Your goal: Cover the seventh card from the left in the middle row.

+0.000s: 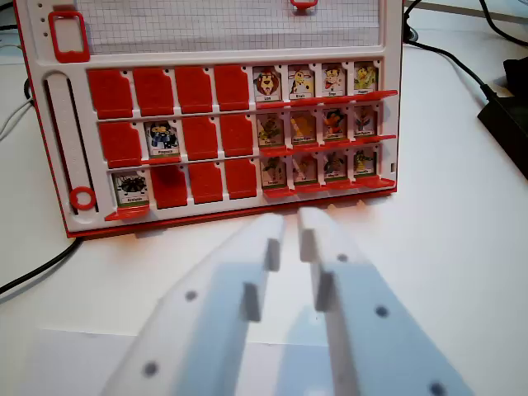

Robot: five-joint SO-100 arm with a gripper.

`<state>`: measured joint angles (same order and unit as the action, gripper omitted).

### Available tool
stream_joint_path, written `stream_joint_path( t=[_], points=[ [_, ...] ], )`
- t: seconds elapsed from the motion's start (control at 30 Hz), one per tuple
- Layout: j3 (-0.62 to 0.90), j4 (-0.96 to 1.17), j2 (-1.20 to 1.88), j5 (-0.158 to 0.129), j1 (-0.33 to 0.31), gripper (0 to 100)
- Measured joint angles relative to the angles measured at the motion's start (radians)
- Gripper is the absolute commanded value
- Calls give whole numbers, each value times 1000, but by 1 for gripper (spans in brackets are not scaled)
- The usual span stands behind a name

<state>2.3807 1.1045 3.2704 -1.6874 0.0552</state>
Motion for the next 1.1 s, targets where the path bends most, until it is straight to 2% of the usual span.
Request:
stream_joint_path(
  t=[0.03, 0.07, 0.13, 0.2, 0.5, 0.67, 1.1],
  points=[
    [0, 0, 0, 0, 0, 3],
    [0, 6, 0, 12, 6, 3],
    [25, 14, 0, 66, 54, 3],
    [37, 17, 0, 86, 81, 3],
    [58, 17, 0, 91, 95, 3],
    [58, 17, 0, 103, 92, 3],
    [58, 17, 0, 103, 92, 3]
  ],
)
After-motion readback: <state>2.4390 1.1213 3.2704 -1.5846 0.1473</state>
